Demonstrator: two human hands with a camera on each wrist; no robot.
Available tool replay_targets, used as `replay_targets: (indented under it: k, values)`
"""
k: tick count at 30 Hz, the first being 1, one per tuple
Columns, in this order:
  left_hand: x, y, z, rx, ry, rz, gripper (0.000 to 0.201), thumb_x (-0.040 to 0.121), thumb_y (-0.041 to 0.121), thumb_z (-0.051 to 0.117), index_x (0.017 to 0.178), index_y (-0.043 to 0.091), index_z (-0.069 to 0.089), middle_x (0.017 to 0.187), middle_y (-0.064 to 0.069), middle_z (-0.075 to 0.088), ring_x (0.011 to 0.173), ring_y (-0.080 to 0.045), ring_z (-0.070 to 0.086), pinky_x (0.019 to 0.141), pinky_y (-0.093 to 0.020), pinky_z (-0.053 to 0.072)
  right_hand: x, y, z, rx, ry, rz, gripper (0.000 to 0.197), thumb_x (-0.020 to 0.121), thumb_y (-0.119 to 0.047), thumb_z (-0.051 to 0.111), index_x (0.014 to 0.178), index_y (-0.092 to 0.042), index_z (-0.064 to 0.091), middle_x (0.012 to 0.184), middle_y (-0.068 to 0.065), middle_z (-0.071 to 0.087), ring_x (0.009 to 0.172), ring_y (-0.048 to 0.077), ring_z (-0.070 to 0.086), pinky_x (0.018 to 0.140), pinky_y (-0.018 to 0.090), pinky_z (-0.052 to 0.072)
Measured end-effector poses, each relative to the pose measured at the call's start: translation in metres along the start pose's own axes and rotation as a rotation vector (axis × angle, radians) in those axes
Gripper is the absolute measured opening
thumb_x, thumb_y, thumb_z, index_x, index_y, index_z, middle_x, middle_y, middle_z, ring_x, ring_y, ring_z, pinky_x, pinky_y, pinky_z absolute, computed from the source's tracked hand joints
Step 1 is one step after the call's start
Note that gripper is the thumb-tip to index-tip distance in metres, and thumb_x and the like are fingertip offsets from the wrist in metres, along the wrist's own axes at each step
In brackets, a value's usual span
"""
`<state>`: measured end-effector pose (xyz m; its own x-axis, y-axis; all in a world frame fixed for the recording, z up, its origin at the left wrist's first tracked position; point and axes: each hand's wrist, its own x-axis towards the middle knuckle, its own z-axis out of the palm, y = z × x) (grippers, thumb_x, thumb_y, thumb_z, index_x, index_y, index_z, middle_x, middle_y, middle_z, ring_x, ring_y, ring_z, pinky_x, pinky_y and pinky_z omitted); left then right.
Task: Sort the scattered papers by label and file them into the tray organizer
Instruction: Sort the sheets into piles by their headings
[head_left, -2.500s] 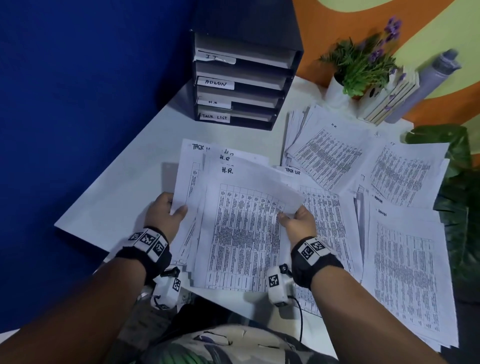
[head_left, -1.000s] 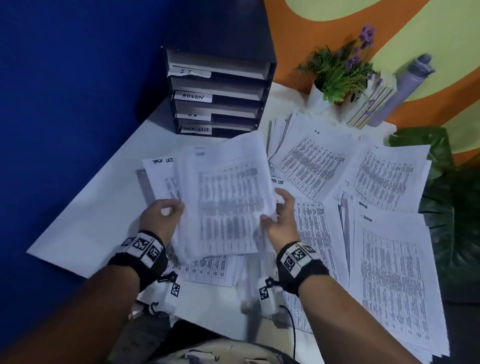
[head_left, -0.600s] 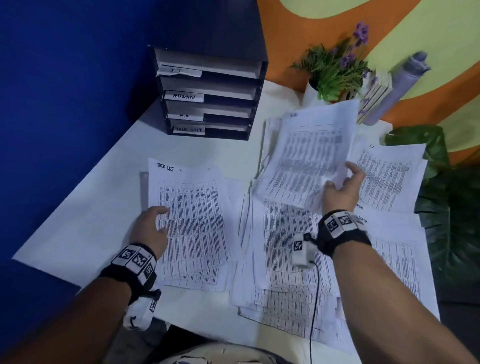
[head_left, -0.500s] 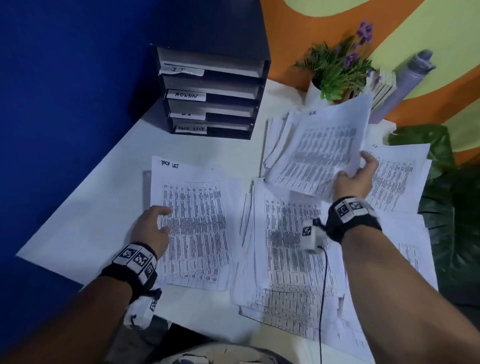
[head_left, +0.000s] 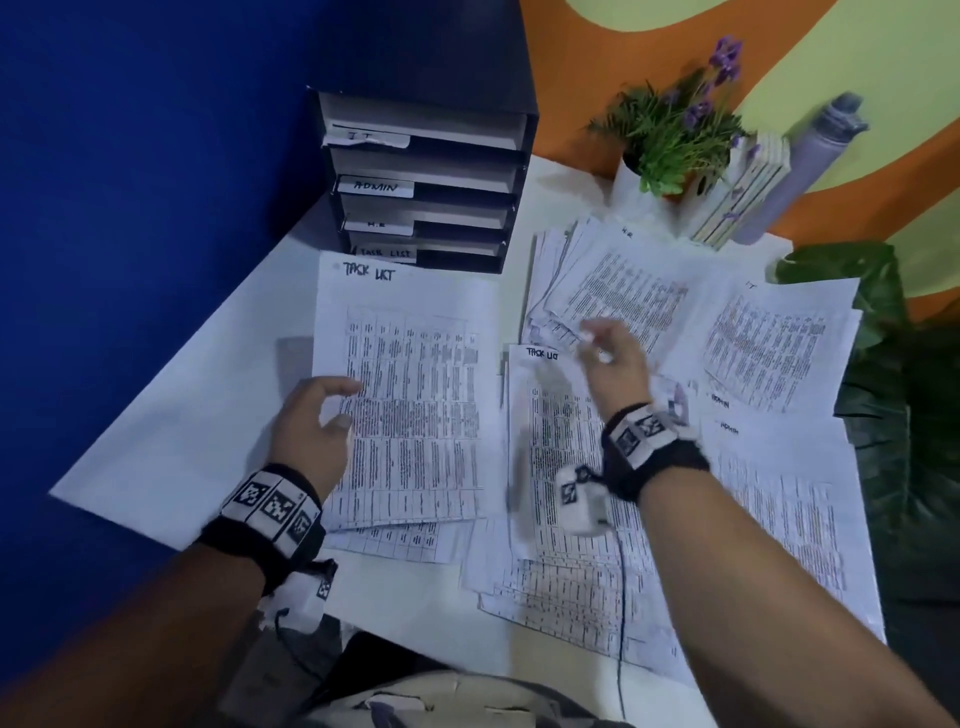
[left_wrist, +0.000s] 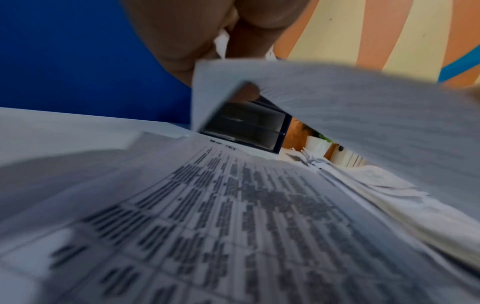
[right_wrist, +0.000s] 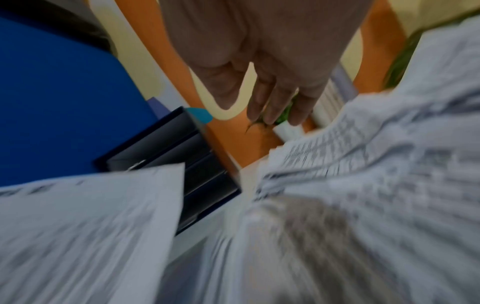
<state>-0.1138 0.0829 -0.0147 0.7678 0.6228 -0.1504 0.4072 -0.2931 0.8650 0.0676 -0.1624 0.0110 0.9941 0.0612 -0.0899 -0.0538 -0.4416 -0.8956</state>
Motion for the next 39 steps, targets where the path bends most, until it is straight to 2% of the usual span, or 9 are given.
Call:
replay_targets:
  k: [5,8,12,16,20,23,29,35,39]
  values:
    - [-0.011,0.011,0.019,-0.027,-0.133,0.042,0.036,0.092,0.006,0.059,0.113,0.034,0.053,0.132,0.011,0.051,0.089,0.016,0.051,0.067,0.006,0.035,-0.049,0.019,0.035,0.058,-0.193,0.029,0.025,0.090,-0.006,0.054,0.099,-0.029,0.056,0.119,-0.001,0.061,0.069,0.019,0.059,0.061,0.032,0.051]
    - [-0.010,0.002,0.032,-0.031,-0.197,0.001,0.056,0.091,0.004,0.060,0.136,0.030,0.040,0.135,0.004,0.045,0.100,-0.006,0.056,0.081,-0.011,0.043,-0.056,0.031,0.022,-0.091,-0.071,0.069,0.045,0.089,0.008,0.043,0.105,-0.031,0.057,0.114,-0.008,0.055,0.070,0.003,0.057,0.052,0.013,0.048]
    - [0.002,-0.032,0.027,0.357,-0.133,-0.053,0.061,0.090,0.016,0.062,0.144,0.024,0.037,0.146,-0.007,0.035,0.124,-0.025,0.048,0.105,-0.036,0.041,-0.056,0.051,-0.013,-0.318,0.040,0.109,0.045,0.091,0.007,0.043,0.125,-0.019,0.055,0.120,-0.009,0.050,0.086,0.013,0.057,0.071,0.023,0.048]
    - [0.012,-0.061,0.010,0.704,-0.114,-0.248,0.071,0.085,0.030,0.065,0.147,0.027,0.030,0.153,-0.006,0.024,0.137,-0.031,0.032,0.111,-0.047,0.033,-0.050,0.071,-0.037,-0.557,0.052,0.110,0.056,0.083,0.010,0.047,0.131,-0.017,0.054,0.134,0.009,0.048,0.109,0.029,0.057,0.089,0.038,0.050]
    - [0.016,-0.071,-0.001,0.771,-0.195,-0.303,0.094,0.074,0.041,0.075,0.150,0.027,0.022,0.151,-0.008,0.023,0.137,-0.034,0.030,0.109,-0.051,0.035,-0.058,0.068,-0.025,-0.876,0.137,0.081,0.070,0.072,0.004,0.063,0.134,-0.026,0.052,0.151,0.012,0.030,0.136,0.034,0.028,0.108,0.053,0.026]
    - [0.017,-0.071,-0.004,0.790,-0.216,-0.318,0.106,0.067,0.046,0.080,0.151,0.026,0.020,0.148,-0.011,0.026,0.134,-0.034,0.034,0.109,-0.048,0.035,-0.064,0.054,0.000,-0.747,0.004,-0.079,0.056,0.080,0.004,0.055,0.132,-0.018,0.055,0.134,0.013,0.047,0.122,0.033,0.046,0.101,0.043,0.041]
    - [0.013,-0.072,-0.012,0.680,-0.227,-0.316,0.120,0.056,0.040,0.090,0.151,0.025,0.018,0.146,-0.013,0.028,0.134,-0.032,0.035,0.110,-0.042,0.032,-0.088,0.035,0.064,-0.433,-0.381,0.173,0.033,0.096,-0.023,0.053,0.126,-0.012,0.059,0.121,0.009,0.065,0.103,0.026,0.064,0.094,0.033,0.051]
    - [0.013,-0.077,-0.021,0.370,-0.220,-0.366,0.043,0.093,0.027,0.050,0.134,0.014,0.046,0.122,-0.011,0.059,0.094,-0.027,0.056,0.086,-0.033,0.046,-0.096,0.031,0.093,-0.568,-0.422,0.124,0.017,0.094,-0.025,0.053,0.087,-0.010,0.054,0.085,0.006,0.061,0.077,0.021,0.057,0.064,0.026,0.047]
    - [0.010,-0.077,-0.026,0.283,-0.174,-0.319,0.040,0.093,0.020,0.057,0.131,0.010,0.049,0.124,-0.010,0.059,0.098,-0.026,0.056,0.084,-0.028,0.042,-0.095,0.028,0.099,-0.490,-0.400,0.153,0.023,0.091,-0.025,0.060,0.094,-0.004,0.052,0.081,0.006,0.055,0.067,0.016,0.051,0.047,0.020,0.035]
